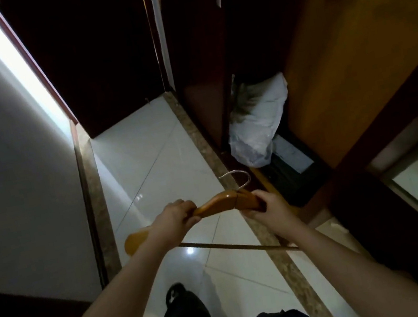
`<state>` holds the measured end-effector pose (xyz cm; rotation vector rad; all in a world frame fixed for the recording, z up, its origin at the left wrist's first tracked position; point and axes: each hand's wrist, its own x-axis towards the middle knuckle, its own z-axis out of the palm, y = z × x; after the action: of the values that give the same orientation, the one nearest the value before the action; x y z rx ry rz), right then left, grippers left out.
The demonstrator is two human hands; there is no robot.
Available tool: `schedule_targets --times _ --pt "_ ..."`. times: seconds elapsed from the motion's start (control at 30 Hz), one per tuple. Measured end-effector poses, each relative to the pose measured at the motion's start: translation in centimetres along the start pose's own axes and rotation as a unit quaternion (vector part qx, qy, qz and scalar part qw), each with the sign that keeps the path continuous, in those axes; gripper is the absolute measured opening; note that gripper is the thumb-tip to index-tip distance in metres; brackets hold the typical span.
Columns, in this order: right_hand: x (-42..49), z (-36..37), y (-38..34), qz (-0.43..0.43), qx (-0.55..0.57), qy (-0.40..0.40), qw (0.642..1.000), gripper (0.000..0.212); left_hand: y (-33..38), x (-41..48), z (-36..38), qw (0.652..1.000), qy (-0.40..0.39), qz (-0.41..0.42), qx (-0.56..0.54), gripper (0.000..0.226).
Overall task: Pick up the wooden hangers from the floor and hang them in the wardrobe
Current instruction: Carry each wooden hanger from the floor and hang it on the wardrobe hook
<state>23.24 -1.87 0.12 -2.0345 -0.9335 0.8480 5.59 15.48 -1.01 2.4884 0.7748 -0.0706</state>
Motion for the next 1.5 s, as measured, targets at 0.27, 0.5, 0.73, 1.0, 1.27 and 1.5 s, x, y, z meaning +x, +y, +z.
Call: schedule_targets --times 0.27,0.5,0.73,1.0,1.27,1.5 --pt "12.1 -3.4 -4.3 0.018 0.034 0.089 0.995 0.014 -2.8 14.9 -7.3 0.996 0.008 0.086 0.019 0.021" --pt "21.3 -4.9 -9.2 0.042 0.041 0.171 0.984 0.016 -5.4 27.0 -14.6 0.986 -0.028 0.159 0.040 0.018" --pt "26.1 -9.3 -12.8 0.057 0.065 0.276 0.957 0.015 -2.2 36.6 -20.6 0.969 -0.026 0.242 0.033 0.021" --pt "28.4 -19.5 -15.9 0.029 0.025 0.369 0.929 0.018 6.9 44.4 -26.1 0.937 0.029 0.348 0.009 0.021" --pt "30.1 -32.0 -19.0 -0.035 -0.038 0.464 0.885 0.030 17.9 50.6 -32.7 0.900 0.101 0.424 -0.024 0.021" --pt "30.9 -40.5 -22.8 -0.109 -0.078 0.519 0.844 0.013 25.7 53.8 -38.0 0.857 0.208 0.470 -0.044 0.025"
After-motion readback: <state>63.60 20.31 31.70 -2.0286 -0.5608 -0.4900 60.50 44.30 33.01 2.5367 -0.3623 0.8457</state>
